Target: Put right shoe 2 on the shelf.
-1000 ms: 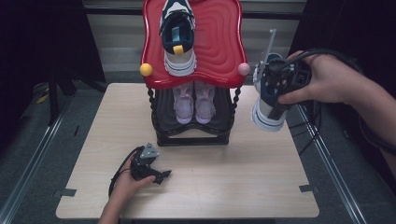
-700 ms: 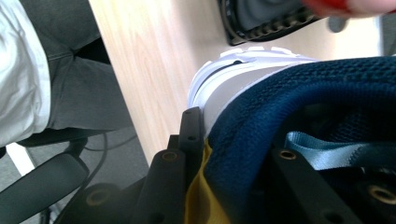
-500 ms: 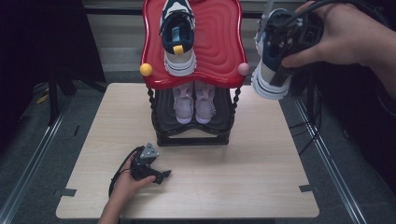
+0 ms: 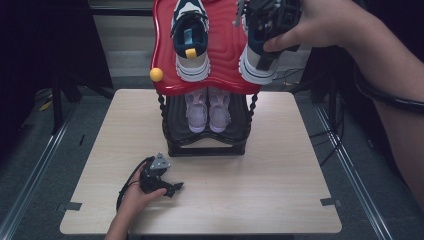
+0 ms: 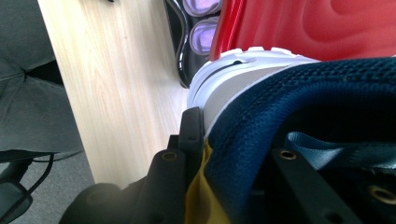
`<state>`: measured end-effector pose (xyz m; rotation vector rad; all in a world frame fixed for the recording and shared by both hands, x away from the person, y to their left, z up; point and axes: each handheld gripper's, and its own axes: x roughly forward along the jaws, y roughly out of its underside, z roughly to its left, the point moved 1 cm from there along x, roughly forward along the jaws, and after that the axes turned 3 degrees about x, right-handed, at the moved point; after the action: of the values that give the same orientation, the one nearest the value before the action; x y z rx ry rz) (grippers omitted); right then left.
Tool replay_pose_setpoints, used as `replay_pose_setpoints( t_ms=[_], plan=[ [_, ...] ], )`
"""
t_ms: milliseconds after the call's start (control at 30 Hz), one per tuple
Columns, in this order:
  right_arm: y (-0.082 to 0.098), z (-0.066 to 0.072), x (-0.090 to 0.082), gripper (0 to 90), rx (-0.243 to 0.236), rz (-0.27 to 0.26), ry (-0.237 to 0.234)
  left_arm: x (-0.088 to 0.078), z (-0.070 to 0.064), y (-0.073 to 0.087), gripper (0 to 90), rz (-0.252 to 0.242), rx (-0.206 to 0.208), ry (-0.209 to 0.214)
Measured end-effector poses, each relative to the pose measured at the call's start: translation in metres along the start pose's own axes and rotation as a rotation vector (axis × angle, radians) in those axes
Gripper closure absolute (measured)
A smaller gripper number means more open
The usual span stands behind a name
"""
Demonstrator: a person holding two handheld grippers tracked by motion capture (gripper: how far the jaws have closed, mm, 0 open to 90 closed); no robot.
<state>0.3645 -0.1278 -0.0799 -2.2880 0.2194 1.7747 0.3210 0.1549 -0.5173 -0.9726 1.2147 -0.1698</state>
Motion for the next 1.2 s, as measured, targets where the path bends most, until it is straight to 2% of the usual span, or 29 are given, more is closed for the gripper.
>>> replay_pose_setpoints(
  t_ms=[333,733,967,1200],
  plan=[
    [-0.023,-0.009,0.02,74.6,-0.057,0.019,-0.005,0.0,0.0,0.0,3.1,-0.001,-0.001,0.0],
    [-0.037,-0.022,0.038,74.5,-0.071,0.027,0.005,0.0,0.0,0.0,3.1,0.0,-0.002,0.003],
    [-0.046,-0.027,0.044,74.4,-0.088,0.036,0.036,0.0,0.0,0.0,3.0,0.0,-0.001,0.003],
    [-0.053,-0.03,0.049,74.1,-0.104,0.038,0.034,0.0,0.0,0.0,3.1,0.0,-0.001,0.004]
  ],
)
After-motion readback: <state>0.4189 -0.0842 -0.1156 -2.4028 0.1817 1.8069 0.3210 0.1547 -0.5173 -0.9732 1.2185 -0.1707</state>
